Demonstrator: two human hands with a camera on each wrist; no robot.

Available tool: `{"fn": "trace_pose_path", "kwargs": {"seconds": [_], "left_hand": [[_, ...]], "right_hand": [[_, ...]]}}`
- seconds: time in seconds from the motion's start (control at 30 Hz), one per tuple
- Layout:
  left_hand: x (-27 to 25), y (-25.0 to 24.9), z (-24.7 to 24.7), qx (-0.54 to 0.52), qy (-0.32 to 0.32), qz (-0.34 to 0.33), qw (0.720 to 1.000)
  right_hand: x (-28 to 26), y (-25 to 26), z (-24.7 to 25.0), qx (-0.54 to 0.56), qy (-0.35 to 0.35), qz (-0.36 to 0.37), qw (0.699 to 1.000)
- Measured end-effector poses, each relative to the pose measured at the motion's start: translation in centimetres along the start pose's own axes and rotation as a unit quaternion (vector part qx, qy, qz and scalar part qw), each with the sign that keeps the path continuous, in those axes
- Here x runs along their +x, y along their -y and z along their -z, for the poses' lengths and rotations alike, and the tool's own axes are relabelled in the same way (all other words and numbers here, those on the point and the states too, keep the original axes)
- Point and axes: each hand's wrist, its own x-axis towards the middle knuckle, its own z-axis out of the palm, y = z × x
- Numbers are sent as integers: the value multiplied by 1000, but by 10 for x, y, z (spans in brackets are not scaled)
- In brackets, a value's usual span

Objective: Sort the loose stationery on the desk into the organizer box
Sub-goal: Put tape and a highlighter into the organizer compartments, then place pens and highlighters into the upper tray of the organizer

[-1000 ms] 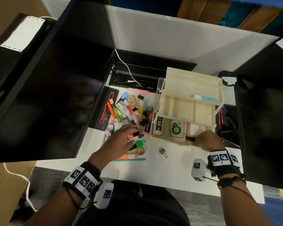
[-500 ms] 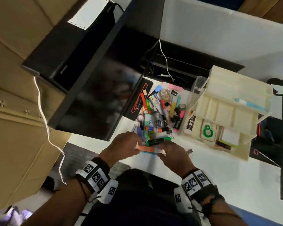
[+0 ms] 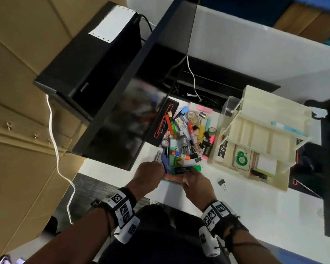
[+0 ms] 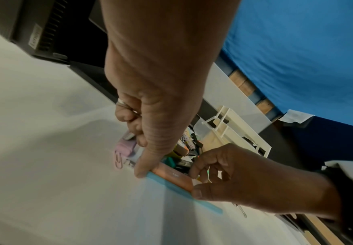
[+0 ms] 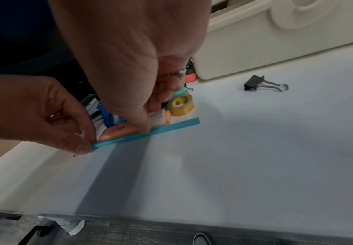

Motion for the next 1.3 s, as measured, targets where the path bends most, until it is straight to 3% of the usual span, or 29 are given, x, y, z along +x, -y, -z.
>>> {"fn": "trace_pose_path", "kwargs": {"seconds": [0.43, 0.67, 0.83, 1.07, 1.2, 1.3], "left_hand": [[10, -7, 5, -3, -5, -7, 1000], [29, -39, 22, -78, -75, -87, 990], [47, -70, 24, -21, -64, -105, 992], [58, -90, 36, 32, -32, -46, 998], [56, -96, 50, 20, -43, -39, 998], [48, -95, 66, -41, -95, -59, 993]], "right_hand": [[0, -11, 10, 23, -36, 65, 997], [-36, -39, 57, 215, -133, 7, 967], [-79, -62, 105, 438, -202, -66, 873], [-112, -108, 168, 590, -340, -118, 723], [-116, -143, 194, 592, -397, -115, 692], [-113, -165, 211, 594, -409, -103, 685]]}}
